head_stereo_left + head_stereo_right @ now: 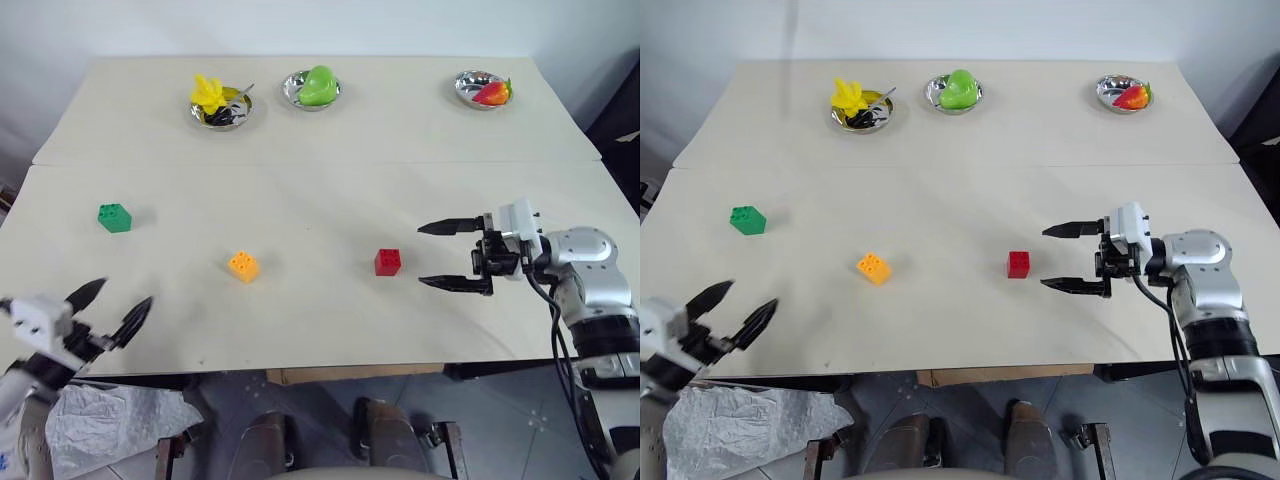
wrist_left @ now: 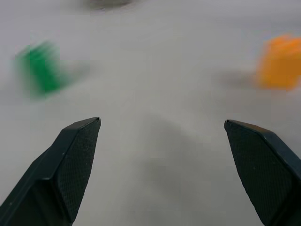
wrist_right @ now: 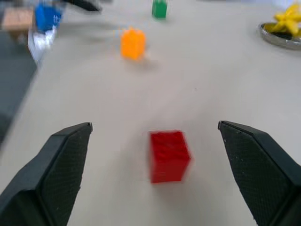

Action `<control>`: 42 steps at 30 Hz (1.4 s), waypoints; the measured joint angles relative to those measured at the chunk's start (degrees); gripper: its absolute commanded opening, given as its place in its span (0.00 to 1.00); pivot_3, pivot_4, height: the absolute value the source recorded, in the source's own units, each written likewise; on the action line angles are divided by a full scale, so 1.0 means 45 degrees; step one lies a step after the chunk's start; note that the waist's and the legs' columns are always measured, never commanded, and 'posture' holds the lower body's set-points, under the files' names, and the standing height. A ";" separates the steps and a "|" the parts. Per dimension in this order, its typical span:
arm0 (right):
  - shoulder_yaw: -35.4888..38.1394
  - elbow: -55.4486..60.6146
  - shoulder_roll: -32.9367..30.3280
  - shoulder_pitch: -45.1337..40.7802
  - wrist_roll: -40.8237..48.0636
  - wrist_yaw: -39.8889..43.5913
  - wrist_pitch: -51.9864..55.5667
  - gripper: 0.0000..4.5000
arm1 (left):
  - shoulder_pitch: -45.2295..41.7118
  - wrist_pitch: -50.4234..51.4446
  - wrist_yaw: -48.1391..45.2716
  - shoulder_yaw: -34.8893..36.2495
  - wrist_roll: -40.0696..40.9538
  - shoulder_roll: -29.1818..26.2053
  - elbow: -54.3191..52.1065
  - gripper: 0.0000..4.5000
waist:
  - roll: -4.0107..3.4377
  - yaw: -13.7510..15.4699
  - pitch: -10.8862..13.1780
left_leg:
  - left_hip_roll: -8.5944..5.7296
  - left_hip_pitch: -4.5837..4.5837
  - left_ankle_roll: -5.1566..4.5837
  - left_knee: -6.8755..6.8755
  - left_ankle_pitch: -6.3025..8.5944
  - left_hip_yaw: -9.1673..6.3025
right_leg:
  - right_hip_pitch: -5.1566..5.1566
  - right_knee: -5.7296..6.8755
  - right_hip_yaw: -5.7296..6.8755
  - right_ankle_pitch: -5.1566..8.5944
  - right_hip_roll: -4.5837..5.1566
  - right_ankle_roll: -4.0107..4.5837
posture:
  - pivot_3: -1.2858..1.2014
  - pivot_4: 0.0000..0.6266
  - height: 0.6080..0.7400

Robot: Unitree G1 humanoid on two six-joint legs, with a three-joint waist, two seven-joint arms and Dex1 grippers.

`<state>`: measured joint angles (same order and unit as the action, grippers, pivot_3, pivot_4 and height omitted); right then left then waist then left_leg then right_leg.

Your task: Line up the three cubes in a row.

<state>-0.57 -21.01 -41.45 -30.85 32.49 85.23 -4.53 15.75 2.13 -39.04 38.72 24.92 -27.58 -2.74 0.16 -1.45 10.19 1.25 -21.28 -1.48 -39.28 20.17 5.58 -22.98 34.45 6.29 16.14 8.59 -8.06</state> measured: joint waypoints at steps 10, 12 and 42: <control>0.0695 0.5094 0.1687 0.3125 0.0684 -0.2663 0.1436 1.00 | -0.0072 0.0085 0.3072 0.0966 0.0591 0.1693 -0.0238 1.00 | 0.0033 0.0402 -0.0022 | 0.0010 0.0025 0.0003 -0.0009 0.0060 -0.0018 | 0.0032 -0.0018 0.0010 -0.0033 0.0014 0.0052 | 0.52 0.24 1.00; 0.0754 0.5188 0.1686 0.3158 0.0615 -0.2728 0.1441 1.00 | -0.0996 0.0372 0.3572 0.0487 0.0500 0.1582 -0.0289 1.00 | 0.0034 0.0480 -0.0023 | 0.0009 0.0032 0.0000 -0.0014 0.0058 -0.0018 | 0.0043 -0.0016 0.0014 -0.0036 0.0007 0.0056 | 0.52 0.24 1.00; 0.0496 0.5738 0.1863 0.3421 -0.0113 -0.3313 0.1842 1.00 | -0.8979 0.1876 0.6241 -0.2709 -0.1987 -0.0487 0.6328 0.32 | 0.0055 0.0316 -0.0028 | -0.0039 0.0016 -0.0024 -0.0080 0.0085 0.0009 | 0.0052 -0.0007 0.0165 -0.0036 -0.0014 0.0054 | 0.52 0.24 1.00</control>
<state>1.66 4.81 -33.06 -15.46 31.98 70.32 3.76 -24.65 10.58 -10.95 26.53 15.98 -29.78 25.74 0.41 -0.03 10.06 1.08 -21.21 -1.59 -39.64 20.55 5.62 -22.74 34.41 7.03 15.97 8.53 -7.82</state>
